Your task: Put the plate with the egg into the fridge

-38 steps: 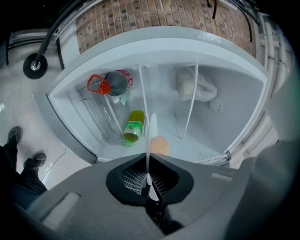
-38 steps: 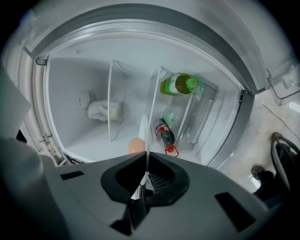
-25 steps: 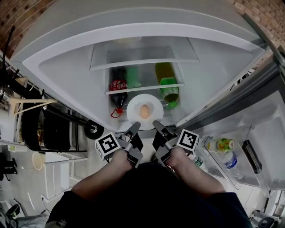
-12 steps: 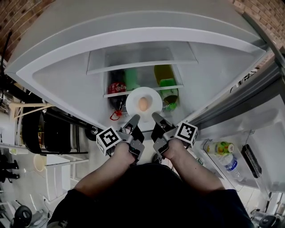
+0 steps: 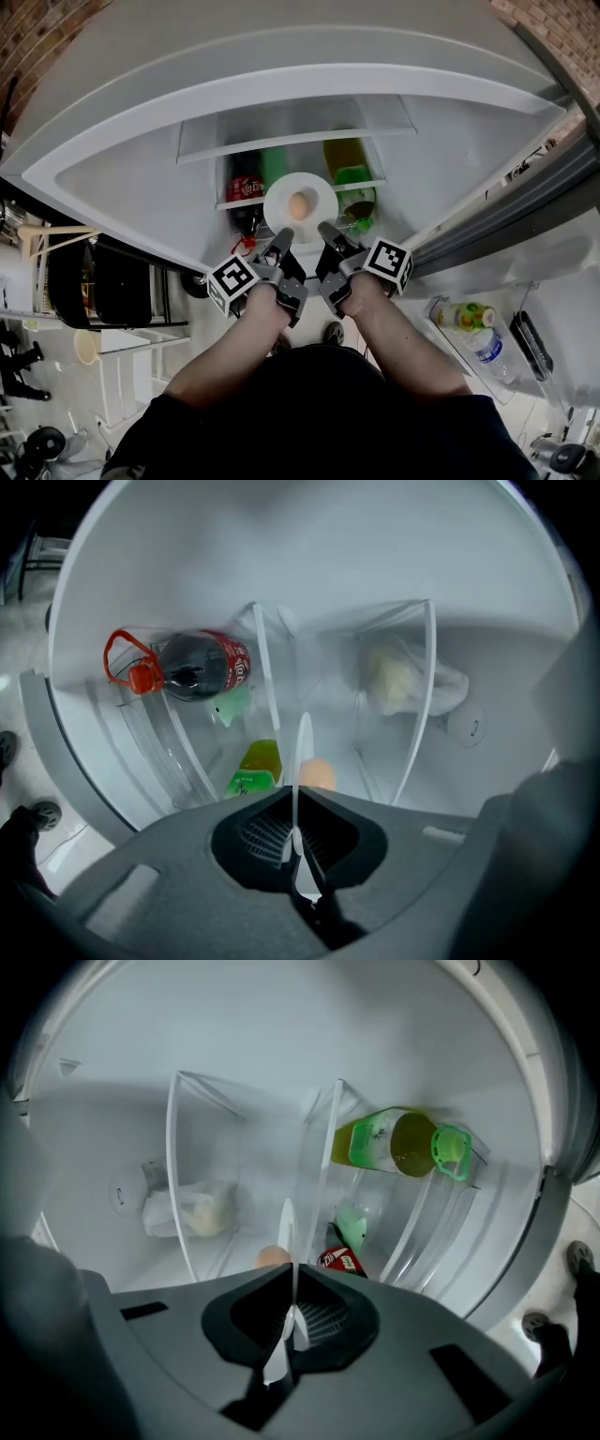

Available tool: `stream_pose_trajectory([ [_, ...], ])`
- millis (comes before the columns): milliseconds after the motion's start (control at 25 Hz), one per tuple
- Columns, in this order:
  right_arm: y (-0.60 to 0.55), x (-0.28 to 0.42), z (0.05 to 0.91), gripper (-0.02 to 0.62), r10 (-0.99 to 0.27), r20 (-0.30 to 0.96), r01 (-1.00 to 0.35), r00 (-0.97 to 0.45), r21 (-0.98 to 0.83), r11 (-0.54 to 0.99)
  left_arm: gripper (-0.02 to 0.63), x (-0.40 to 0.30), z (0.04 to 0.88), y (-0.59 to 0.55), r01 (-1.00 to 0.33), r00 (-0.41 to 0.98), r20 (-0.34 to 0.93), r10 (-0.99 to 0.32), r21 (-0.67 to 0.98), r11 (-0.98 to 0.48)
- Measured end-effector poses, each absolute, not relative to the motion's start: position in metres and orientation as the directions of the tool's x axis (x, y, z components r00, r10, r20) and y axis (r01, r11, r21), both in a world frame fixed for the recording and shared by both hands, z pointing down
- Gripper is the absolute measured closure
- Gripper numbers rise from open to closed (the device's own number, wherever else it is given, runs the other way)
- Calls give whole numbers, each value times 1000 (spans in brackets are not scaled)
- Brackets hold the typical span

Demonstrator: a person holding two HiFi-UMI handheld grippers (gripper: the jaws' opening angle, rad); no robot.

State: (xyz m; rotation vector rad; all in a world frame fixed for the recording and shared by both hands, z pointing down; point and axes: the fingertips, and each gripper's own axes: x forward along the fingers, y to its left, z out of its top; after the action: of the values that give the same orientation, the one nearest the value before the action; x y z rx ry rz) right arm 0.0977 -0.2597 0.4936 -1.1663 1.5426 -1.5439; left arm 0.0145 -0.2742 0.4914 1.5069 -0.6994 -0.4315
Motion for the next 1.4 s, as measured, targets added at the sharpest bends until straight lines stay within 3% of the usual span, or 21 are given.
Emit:
stream_pose_trajectory([
  [880, -324, 114, 510, 574, -927, 182, -153, -327, -978, -138, 588, 29, 508, -335, -170, 690, 176, -702, 982, 79],
  [1400, -341, 115, 508, 572, -937, 134, -137, -322, -986, -94, 588, 30, 509, -355, -127, 684, 131, -718, 990, 60],
])
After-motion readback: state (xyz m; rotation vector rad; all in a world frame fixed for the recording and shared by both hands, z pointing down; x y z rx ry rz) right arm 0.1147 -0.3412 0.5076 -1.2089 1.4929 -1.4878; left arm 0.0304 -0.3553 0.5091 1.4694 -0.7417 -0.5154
